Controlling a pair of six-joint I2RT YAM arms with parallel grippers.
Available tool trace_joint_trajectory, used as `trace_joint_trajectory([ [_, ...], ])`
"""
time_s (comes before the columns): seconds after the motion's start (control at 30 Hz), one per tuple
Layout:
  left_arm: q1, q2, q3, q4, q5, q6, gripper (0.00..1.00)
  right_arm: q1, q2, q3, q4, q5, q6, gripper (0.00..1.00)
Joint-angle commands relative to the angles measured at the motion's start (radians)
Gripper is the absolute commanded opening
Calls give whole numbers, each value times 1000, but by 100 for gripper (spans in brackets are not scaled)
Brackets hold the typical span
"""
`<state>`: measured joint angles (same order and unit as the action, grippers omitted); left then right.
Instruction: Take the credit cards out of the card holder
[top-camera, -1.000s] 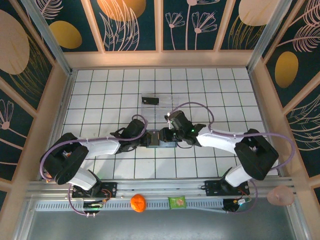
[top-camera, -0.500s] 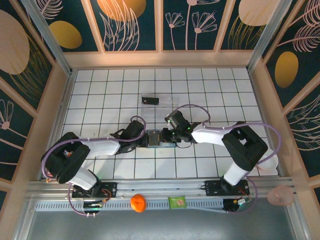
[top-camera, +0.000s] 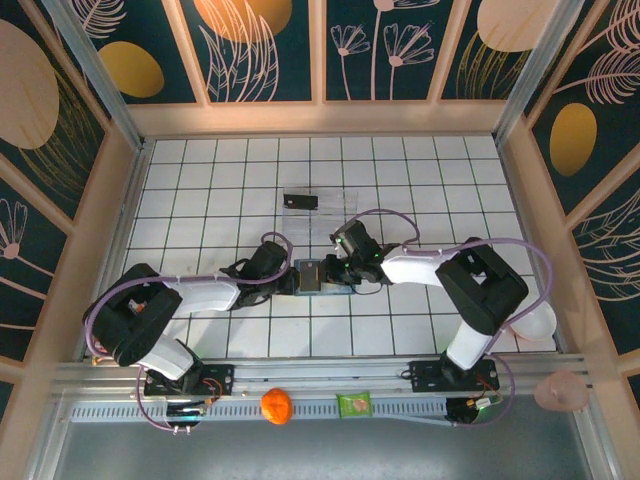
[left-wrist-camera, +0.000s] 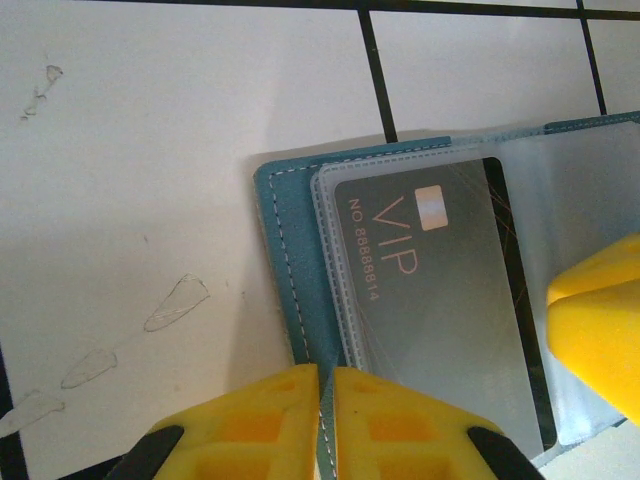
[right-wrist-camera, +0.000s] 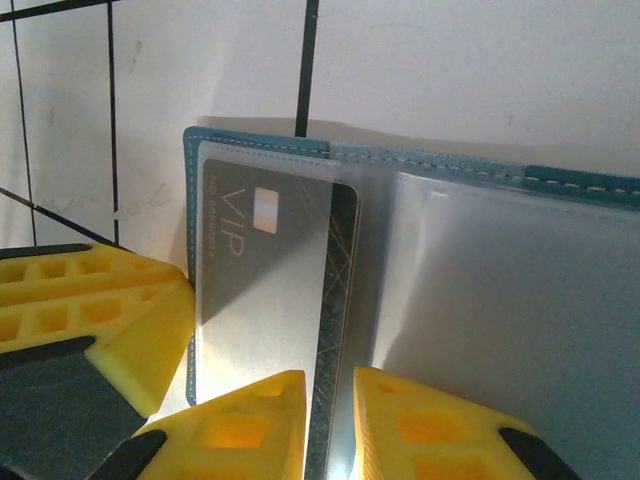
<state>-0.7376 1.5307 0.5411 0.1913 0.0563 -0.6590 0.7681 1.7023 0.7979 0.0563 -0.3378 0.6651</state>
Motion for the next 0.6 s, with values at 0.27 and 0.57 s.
trace_joint_trajectory([
  [0.27, 1, 40, -18, -9, 51, -8, 11, -8, 38, 14, 74, -67, 28, 20],
  [0.57, 1, 33, -21, -13, 47, -9, 9, -17, 22, -10, 79, -48, 39, 4],
])
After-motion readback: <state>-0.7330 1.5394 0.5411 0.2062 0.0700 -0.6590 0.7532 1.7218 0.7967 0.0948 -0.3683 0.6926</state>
